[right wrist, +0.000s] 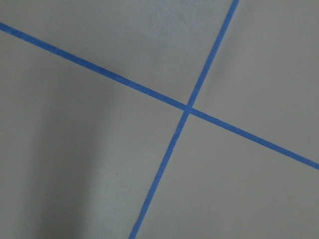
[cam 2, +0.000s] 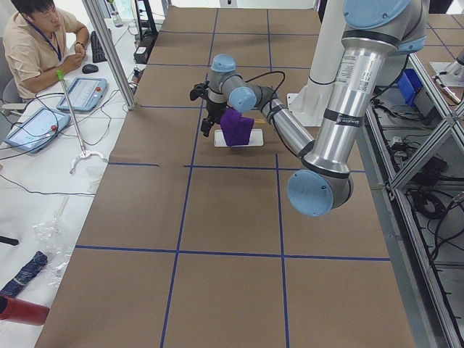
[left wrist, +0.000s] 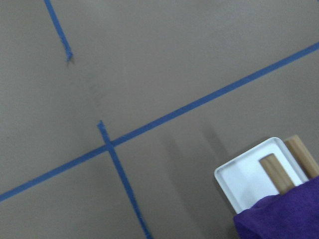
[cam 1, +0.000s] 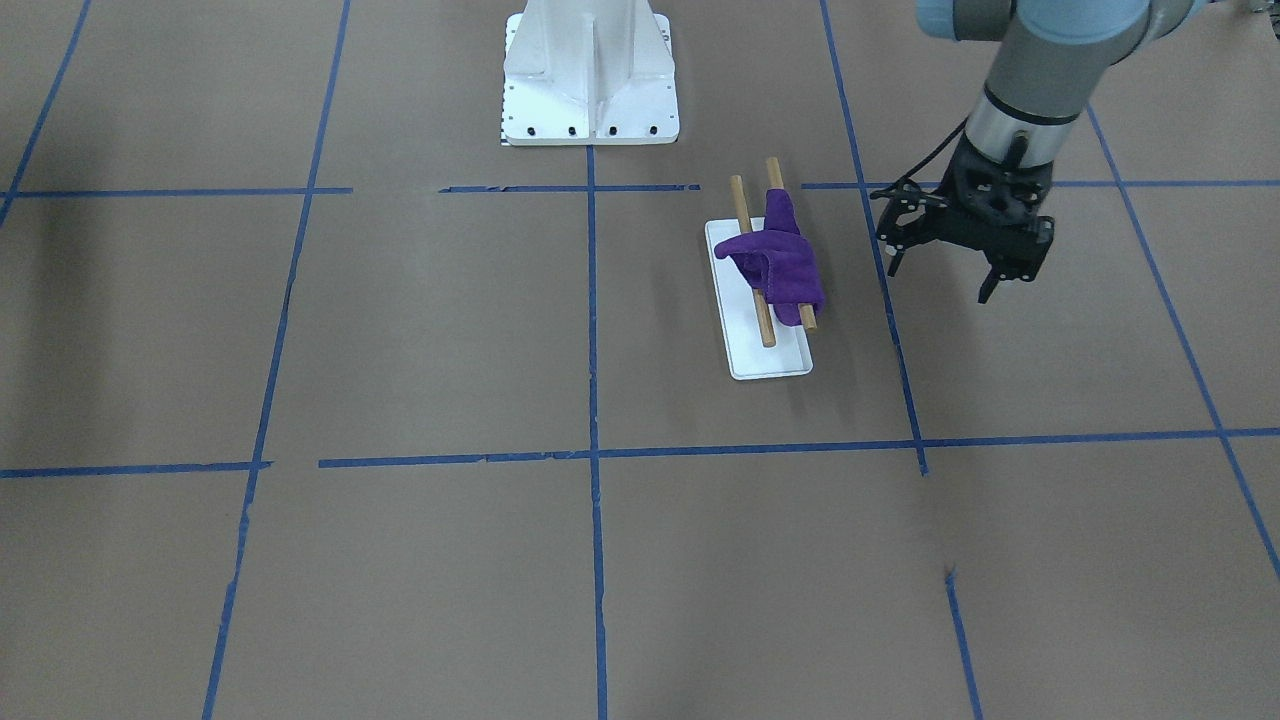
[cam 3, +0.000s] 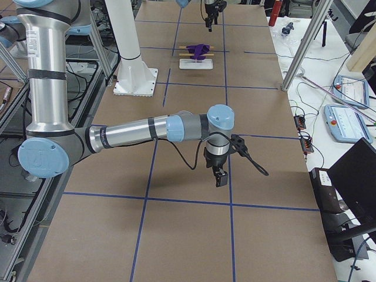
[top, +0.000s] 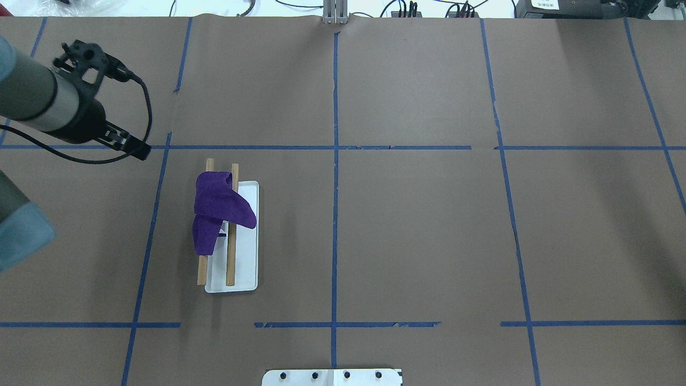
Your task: Hang towel on rack
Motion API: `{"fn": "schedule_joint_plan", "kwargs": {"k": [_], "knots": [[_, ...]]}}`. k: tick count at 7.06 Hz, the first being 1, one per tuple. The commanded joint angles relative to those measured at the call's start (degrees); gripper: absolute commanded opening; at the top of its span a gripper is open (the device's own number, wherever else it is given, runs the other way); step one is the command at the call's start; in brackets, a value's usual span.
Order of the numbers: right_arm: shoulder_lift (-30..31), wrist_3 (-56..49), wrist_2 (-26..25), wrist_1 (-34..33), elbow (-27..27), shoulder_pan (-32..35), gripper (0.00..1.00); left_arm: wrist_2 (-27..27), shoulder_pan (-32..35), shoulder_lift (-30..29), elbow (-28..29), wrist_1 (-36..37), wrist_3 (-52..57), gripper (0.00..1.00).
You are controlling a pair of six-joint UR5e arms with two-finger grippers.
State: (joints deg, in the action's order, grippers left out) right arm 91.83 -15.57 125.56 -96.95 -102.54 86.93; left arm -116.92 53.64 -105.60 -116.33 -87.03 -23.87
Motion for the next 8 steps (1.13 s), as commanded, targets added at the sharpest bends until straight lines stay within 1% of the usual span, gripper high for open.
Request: {"fn": "schedule_joint_plan", "kwargs": {"k": [1,2,3,4,5,6,8], "knots": [[2.2,-0.7,0.8,0.1,3.9,5.6,1.00,-15.2,15.0,1.0,4.0,13.0,13.8,1.00],[3.3,-0.7,2.0,0.0,4.0,6.7,1.00,-15.2,19.5,1.0,5.9,18.1,19.2,1.00],[4.1,-0.6,2.2,0.0,4.0,7.6,1.00,-13.7,24.0,3.3,8.0,18.4,24.6,1.00],[4.8,-0.6,2.4,0.0,3.9,8.2,1.00,-12.7,28.4,4.1,11.9,18.2,32.2,1.00],[4.9,0.4,2.2,0.0,3.8,8.2,1.00,-12.8,31.7,6.4,13.8,18.0,38.9,1.00],[4.5,0.9,2.1,0.0,3.8,8.2,1.00,-13.0,33.1,9.9,13.8,16.7,40.1,1.00],[4.3,3.9,2.3,0.1,3.8,8.1,1.00,-13.7,34.8,18.3,13.6,4.6,40.0,1.00]]}}
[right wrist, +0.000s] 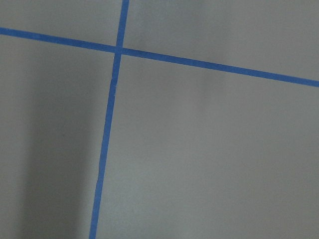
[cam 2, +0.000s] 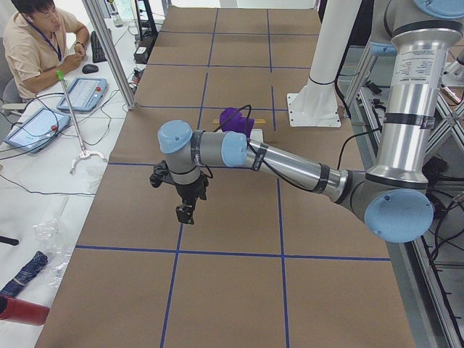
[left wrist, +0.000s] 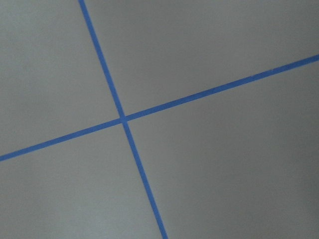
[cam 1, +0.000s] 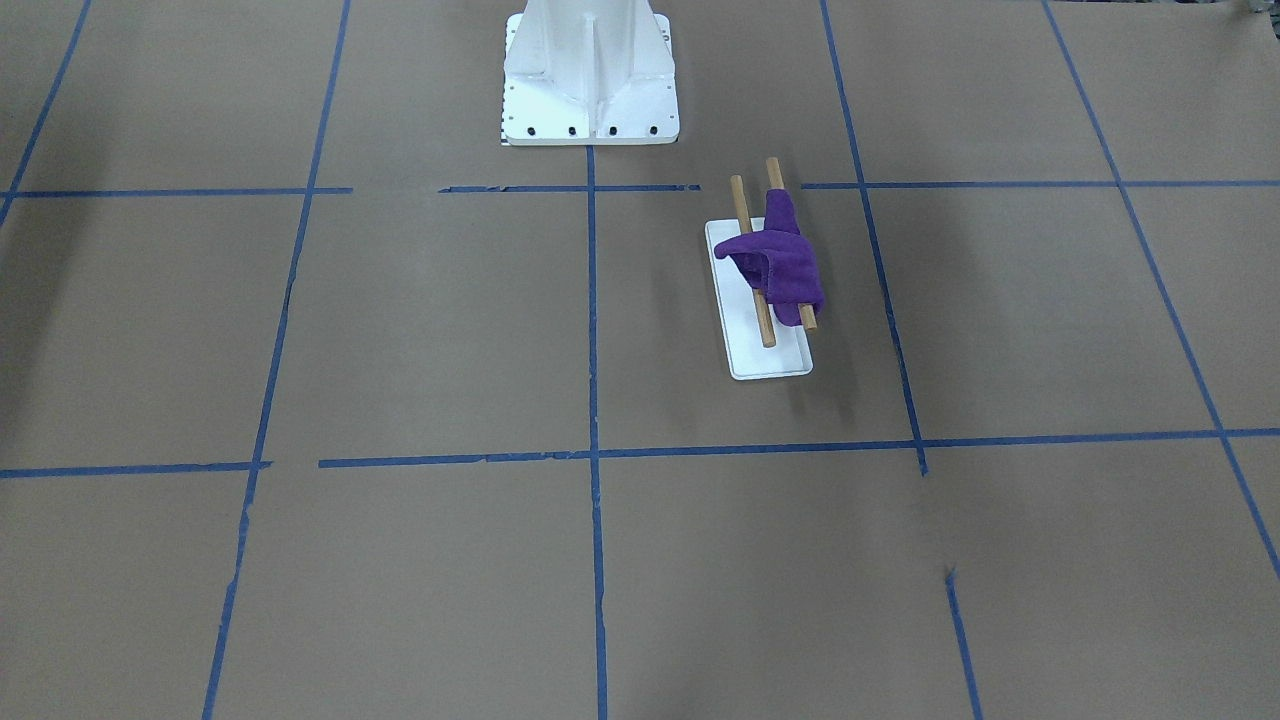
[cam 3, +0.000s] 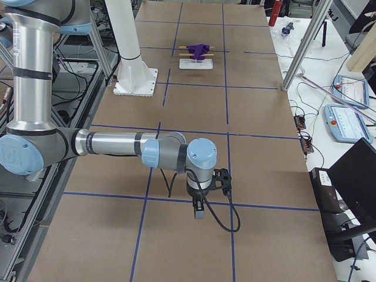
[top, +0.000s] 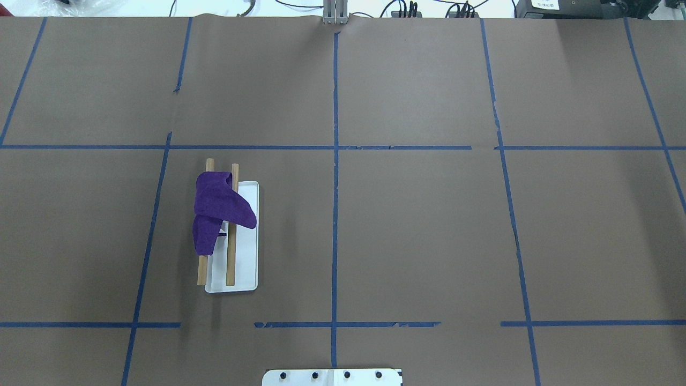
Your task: Hang towel on rack
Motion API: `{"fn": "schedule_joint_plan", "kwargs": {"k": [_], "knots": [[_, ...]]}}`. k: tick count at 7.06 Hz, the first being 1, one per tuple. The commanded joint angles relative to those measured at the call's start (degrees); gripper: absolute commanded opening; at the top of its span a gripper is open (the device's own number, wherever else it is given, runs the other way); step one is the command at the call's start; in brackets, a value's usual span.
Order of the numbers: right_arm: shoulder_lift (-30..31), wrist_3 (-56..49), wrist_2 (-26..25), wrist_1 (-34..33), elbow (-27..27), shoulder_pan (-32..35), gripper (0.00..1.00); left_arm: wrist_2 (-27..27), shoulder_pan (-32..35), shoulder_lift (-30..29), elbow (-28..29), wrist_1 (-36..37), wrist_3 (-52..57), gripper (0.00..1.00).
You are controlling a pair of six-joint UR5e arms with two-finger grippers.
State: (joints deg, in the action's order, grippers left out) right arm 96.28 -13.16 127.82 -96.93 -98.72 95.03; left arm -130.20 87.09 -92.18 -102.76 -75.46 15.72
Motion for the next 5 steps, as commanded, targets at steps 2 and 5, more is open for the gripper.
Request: {"fn": "schedule_joint_plan", "kwargs": {"k": [2,5], "knots": [[-0.4,1.5,0.1,0.1,-0.1,-0.3,1.00,0.0,1.6,4.5,-0.2,-6.9,-0.1,1.00],[-0.4,1.6,0.1,0.0,-0.1,-0.9,1.00,0.5,1.7,5.2,1.7,-7.6,0.6,1.00]]}}
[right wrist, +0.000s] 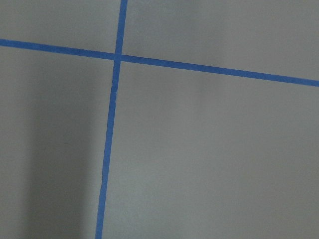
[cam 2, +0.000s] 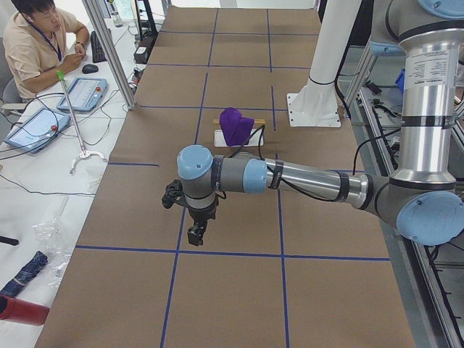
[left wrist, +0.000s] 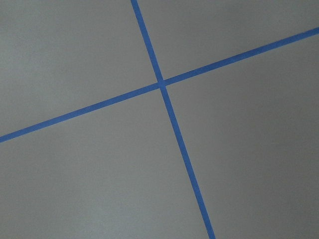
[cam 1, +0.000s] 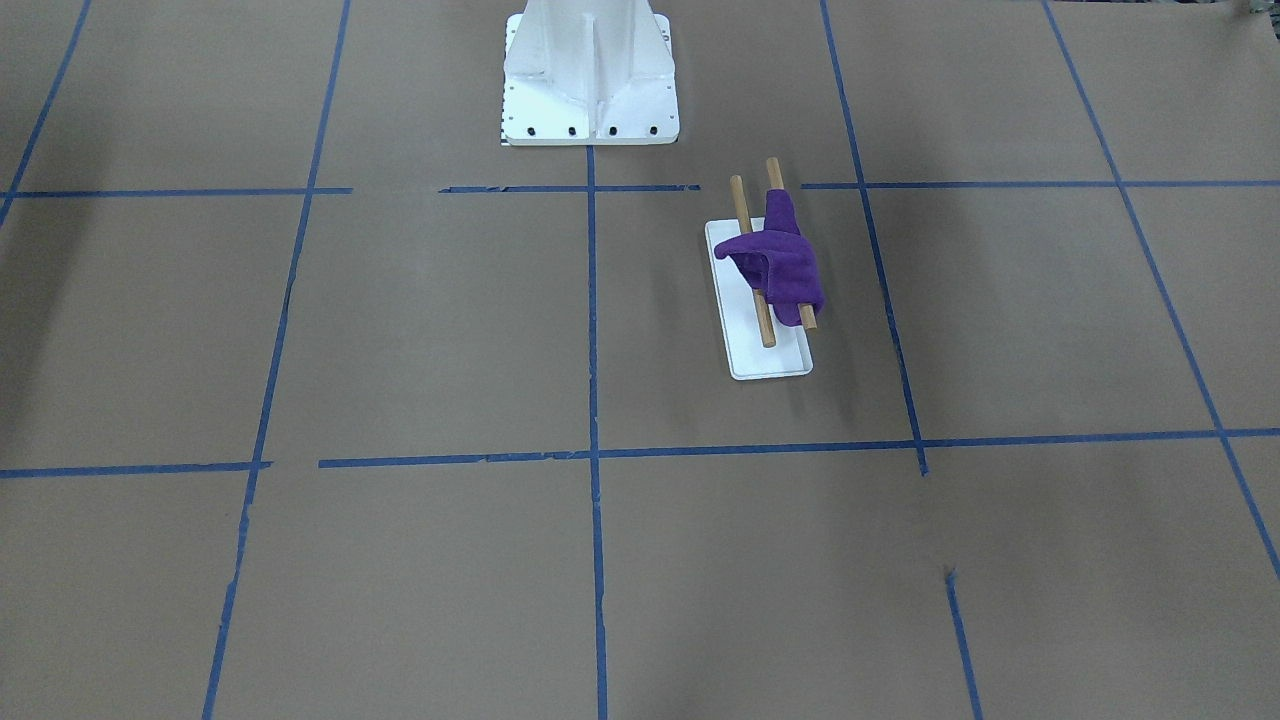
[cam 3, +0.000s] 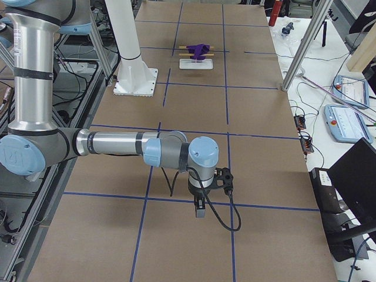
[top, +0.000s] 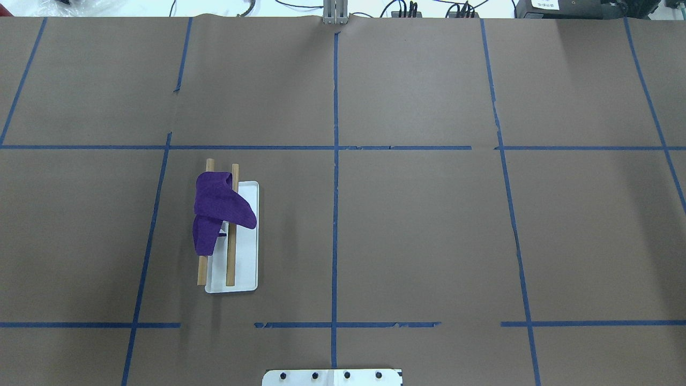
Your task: Hang towel on rack
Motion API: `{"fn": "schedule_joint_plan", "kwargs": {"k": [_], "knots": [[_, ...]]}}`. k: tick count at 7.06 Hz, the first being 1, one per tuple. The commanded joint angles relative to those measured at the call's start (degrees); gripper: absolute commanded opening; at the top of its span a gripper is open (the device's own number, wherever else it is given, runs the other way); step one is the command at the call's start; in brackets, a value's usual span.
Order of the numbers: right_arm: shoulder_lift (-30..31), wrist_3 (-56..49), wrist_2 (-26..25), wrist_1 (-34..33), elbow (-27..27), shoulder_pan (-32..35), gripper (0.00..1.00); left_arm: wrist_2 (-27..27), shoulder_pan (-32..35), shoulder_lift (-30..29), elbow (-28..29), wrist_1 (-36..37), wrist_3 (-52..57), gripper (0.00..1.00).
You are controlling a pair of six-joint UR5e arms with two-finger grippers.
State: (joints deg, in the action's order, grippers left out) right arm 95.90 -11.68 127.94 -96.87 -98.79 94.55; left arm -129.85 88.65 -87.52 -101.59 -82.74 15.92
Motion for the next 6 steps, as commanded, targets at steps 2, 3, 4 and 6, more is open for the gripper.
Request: {"fn": "schedule_joint_plan", "kwargs": {"k": [2,3,4,6], "knots": [[-0.1,0.1,-0.2,0.0,0.1,-2.4,1.00,-0.8,2.0,3.5,-0.2,-0.2,2.2,1.00],[-0.1,0.1,-0.2,0.0,0.1,-2.4,1.00,-1.7,2.8,3.5,0.2,-0.2,2.2,1.00],[0.0,0.1,-0.1,0.0,0.0,-2.4,1.00,-5.9,3.0,3.6,0.6,-0.3,2.2,1.00],[0.0,0.1,-0.1,0.0,0.1,-2.4,1.00,-5.9,3.0,3.5,0.7,0.0,2.0,1.00]]}}
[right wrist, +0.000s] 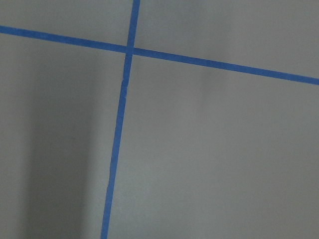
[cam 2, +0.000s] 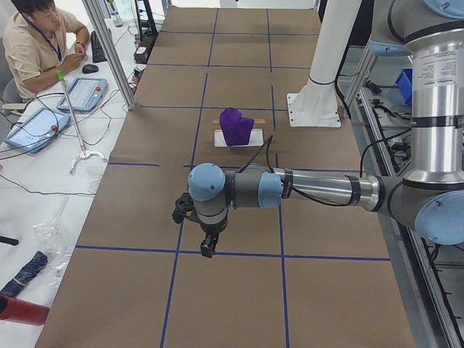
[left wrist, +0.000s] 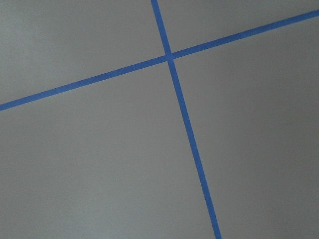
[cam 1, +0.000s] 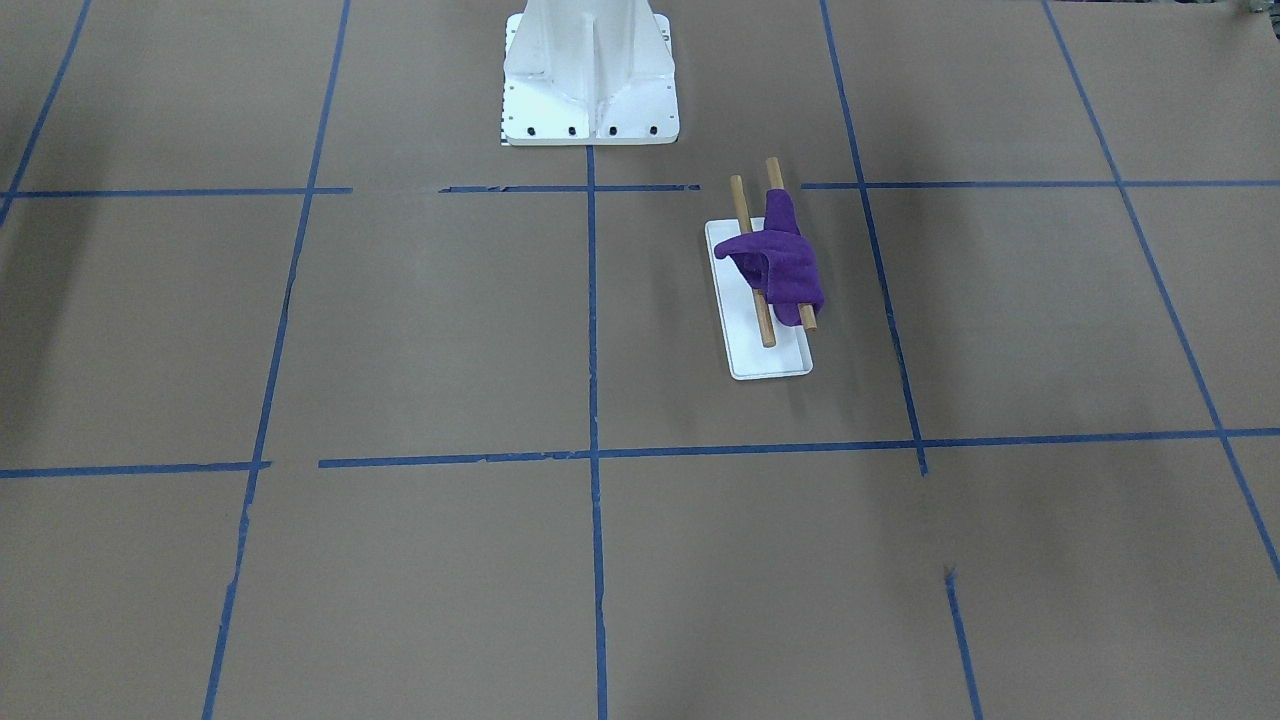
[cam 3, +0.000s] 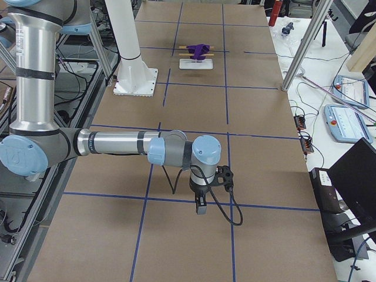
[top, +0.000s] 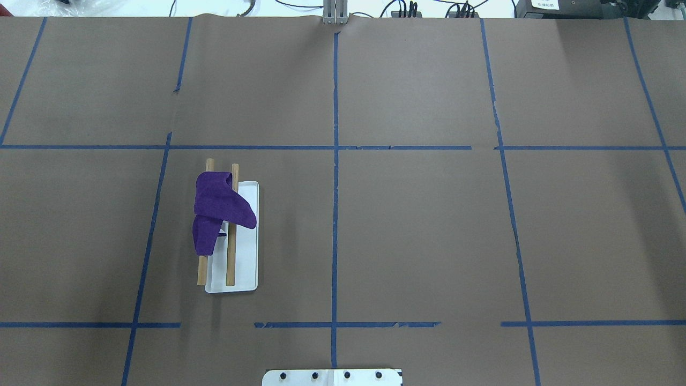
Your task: Hang towel on rack
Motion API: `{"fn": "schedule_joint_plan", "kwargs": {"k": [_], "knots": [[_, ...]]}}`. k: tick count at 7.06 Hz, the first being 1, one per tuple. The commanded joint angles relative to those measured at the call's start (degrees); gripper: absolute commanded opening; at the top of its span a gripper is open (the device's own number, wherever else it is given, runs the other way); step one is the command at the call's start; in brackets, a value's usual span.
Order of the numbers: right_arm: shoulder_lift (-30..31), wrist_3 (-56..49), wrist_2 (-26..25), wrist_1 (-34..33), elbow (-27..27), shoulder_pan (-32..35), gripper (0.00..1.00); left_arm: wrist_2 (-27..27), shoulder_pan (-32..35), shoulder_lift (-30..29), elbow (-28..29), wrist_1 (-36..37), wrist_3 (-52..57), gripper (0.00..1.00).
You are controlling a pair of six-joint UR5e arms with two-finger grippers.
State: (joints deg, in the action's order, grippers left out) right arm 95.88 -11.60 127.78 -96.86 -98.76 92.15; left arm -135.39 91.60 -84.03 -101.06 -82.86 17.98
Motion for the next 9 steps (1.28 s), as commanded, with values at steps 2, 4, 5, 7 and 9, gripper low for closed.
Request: {"fn": "schedule_joint_plan", "kwargs": {"k": [2,4,5,7,9], "knots": [[0.1,-0.1,0.0,0.0,0.1,0.0,1.00,-0.4,0.1,0.0,0.1,0.2,-0.1,1.00],[0.4,-0.2,0.1,0.0,0.1,0.0,1.00,-0.4,0.1,0.0,0.9,0.2,-0.1,1.00],[0.5,-0.2,0.1,0.0,0.1,0.0,1.00,-0.3,0.1,0.0,1.0,0.2,-0.1,1.00],[0.5,-0.2,0.1,0.0,0.1,0.0,1.00,-0.4,0.1,-0.1,0.9,0.2,-0.1,1.00],[0.5,-0.2,0.0,0.0,0.1,0.0,1.00,-0.4,0.1,-0.1,0.6,0.2,-0.1,1.00]]}}
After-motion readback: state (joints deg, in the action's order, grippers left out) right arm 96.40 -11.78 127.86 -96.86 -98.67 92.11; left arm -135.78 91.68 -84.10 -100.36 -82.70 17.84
